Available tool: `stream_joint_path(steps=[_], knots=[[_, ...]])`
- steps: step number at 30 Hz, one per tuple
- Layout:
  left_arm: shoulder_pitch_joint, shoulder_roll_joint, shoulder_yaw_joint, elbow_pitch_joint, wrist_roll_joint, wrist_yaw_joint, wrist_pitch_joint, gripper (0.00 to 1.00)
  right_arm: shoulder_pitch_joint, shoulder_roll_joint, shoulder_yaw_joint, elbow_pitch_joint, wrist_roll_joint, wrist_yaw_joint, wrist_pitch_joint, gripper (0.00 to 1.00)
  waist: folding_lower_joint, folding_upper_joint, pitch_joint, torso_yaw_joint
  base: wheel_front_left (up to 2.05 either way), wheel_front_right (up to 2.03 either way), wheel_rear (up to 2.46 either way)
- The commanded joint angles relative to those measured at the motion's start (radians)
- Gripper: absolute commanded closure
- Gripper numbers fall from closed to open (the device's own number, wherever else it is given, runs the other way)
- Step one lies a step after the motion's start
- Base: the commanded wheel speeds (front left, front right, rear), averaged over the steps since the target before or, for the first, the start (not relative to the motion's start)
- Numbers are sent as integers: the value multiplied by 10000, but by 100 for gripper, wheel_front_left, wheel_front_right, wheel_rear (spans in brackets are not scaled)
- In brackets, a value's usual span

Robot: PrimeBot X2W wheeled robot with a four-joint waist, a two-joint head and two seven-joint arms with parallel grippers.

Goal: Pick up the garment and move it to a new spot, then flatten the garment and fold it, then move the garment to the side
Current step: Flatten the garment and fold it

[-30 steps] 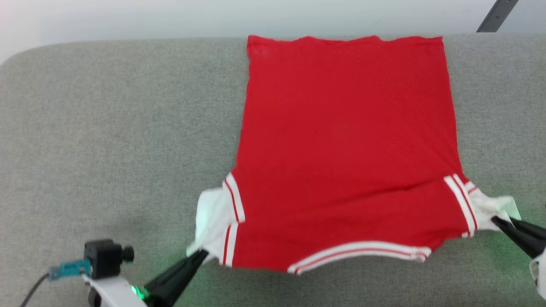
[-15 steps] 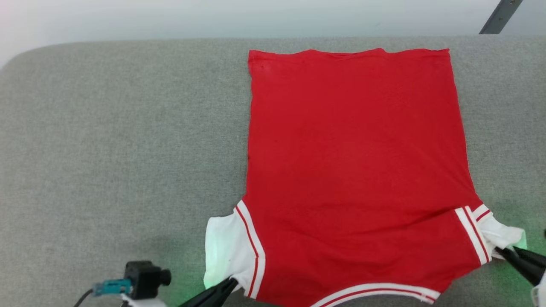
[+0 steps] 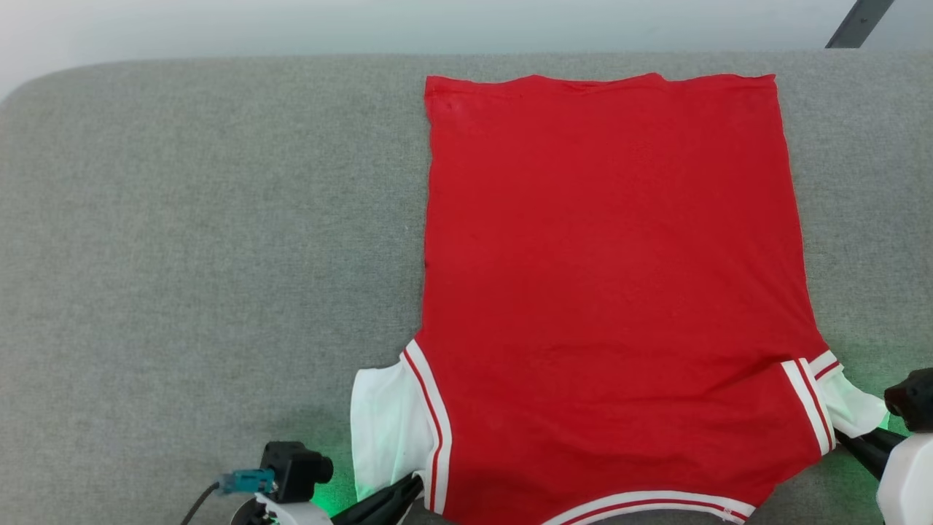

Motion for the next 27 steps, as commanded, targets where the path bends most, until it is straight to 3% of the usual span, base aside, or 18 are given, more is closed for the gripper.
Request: stream_joint_path(steps=[1,2,3,4,5,9,15,21,24,27], knots=[[-59,-98,-51,196,63,-7,-11,100,265,445,379,153,-164,11,258,100,0,0,-13,-2,0,0,0],[-60,-169,-78,316,68,-22,-32,100,272,522,387,173,-230,11,280,100,0,0,-23,-11,0,0,0],[-62,-236,-89,410,62,-44,-33,100,276,602,343,164,-269,14,239,87,0,0,-40,-24,0,0,0],[-53,-281,-102,486,57,-58,-51,100,271,638,252,151,-314,28,157,55,0,0,-61,-42,0,0,0],[-34,-324,-121,545,61,-74,-76,100,279,627,145,144,-377,28,57,0,0,0,-84,-58,0,0,0],[69,-433,-118,636,95,-92,-191,100,489,276,-512,-124,-274,22,-285,0,0,0,-143,-104,0,0,0],[-65,-546,65,477,346,-132,-367,100,1388,-677,-2740,-1258,328,-1,-563,0,0,0,79,120,0,0,0],[-395,-689,209,165,728,-133,-430,100,1653,-1681,-5433,-2697,582,-1,284,0,0,0,628,468,0,0,0],[-716,-818,204,7,976,-129,-416,100,947,-1708,-6299,-2974,647,-1,986,0,0,0,1043,748,0,0,0],[-1126,-996,150,-72,1199,-142,-336,100,-294,-1381,-6243,-2759,784,-1,2118,0,0,0,1527,1097,0,0,0]])
